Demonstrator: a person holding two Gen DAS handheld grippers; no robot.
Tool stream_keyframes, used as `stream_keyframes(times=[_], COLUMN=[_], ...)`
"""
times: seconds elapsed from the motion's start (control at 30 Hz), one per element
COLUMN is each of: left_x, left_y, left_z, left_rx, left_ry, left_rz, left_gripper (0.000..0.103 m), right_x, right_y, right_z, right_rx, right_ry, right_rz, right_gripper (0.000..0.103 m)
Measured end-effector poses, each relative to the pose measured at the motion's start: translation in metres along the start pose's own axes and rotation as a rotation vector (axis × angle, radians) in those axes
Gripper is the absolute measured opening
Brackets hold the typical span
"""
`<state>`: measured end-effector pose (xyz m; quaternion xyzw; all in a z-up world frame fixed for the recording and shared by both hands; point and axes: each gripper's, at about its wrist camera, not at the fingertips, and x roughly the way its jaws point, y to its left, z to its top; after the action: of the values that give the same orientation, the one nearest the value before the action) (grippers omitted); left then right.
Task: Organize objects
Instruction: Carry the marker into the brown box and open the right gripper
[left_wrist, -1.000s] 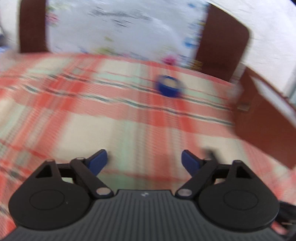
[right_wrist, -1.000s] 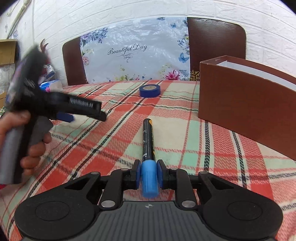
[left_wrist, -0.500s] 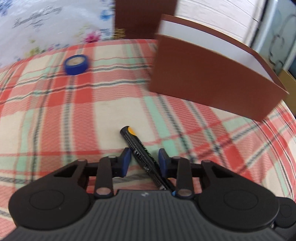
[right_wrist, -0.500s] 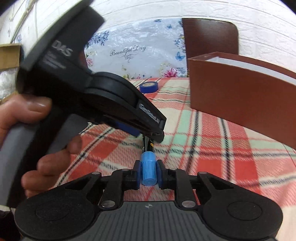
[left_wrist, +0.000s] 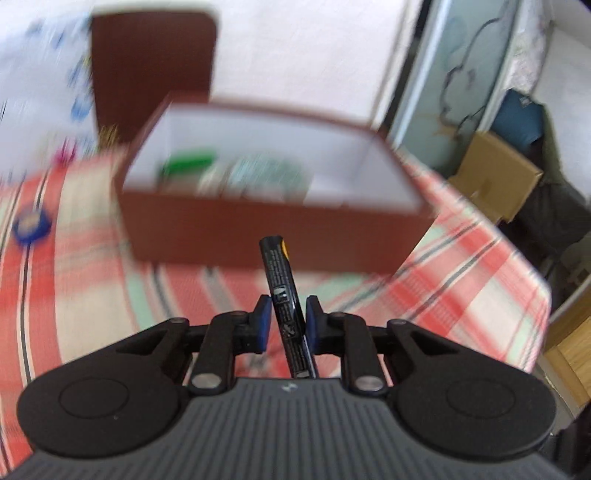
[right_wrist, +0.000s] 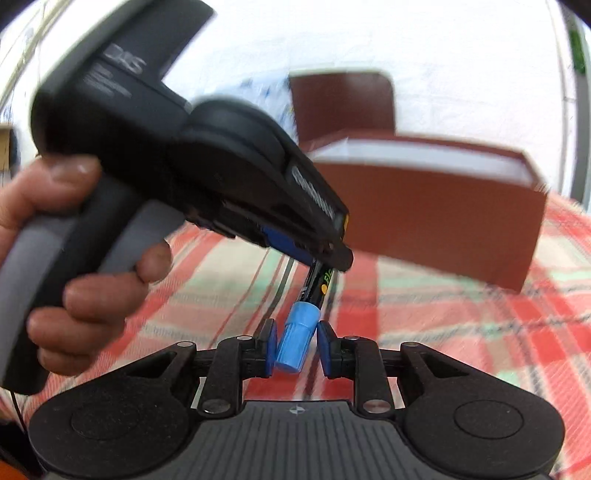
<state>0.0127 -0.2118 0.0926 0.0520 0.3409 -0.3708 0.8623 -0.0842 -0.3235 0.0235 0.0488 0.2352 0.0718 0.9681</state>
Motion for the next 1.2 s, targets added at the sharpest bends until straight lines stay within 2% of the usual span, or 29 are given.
stream_keyframes(times=[0.13,0.27,0.47,0.63,0.73,0.77,0.93,1.03,1.2], left_x=[-0.004,0.014,0.056,0.096,0.11,0.111,0.096,0.081,0.055], left_y=[-0.022,-0.047,-0.067,-0.056,-0.05,-0.049,-0.041,-0.033,-0.007], left_z=[0.043,0.082,0.114,0.115,0.104,0.101,0.093,0.094,0.085], left_rx=[0.079,0.137,0.162,0.118,0.147,0.157,0.201,0.227,0.194], left_ry=[-0.083,-0.133,-0.147,-0.094,-0.052,-0.046,-0.049,-0.067,-0.073], left_rz=[-0.01,-0.015,-0.016,0.028,0.095,0.099,0.136,0.17,0.221], left_gripper=[0.02,0.02,0.02,0.023,0.023,0.024,0.026,0.027,0.028], right_x=[-0.007,0.0,0.021,0.049,0.07,0.074,0.069,0.063,0.047], right_y=[-0.014,-0.037,-0.08,-0.108,-0.114,-0.115,-0.107,-0.103,-0.082], right_z=[0.031,0.065,0.103,0.109,0.102,0.099,0.094,0.095,0.099], right_rx=[-0.02,-0.016,0.051,0.082,0.078,0.087,0.084,0.097,0.08], right_ry=[-0.113,-0.183,-0.24,-0.216,-0.156,-0.144,-0.178,-0.184,-0.225], right_rz=[-0.043,-0.111,-0.193,-0.252,-0.311,-0.313,-0.306,-0.29,-0.259], right_gripper=[0.023,0.022,0.022,0.019,0.023,0.02,0.027,0.027,0.031])
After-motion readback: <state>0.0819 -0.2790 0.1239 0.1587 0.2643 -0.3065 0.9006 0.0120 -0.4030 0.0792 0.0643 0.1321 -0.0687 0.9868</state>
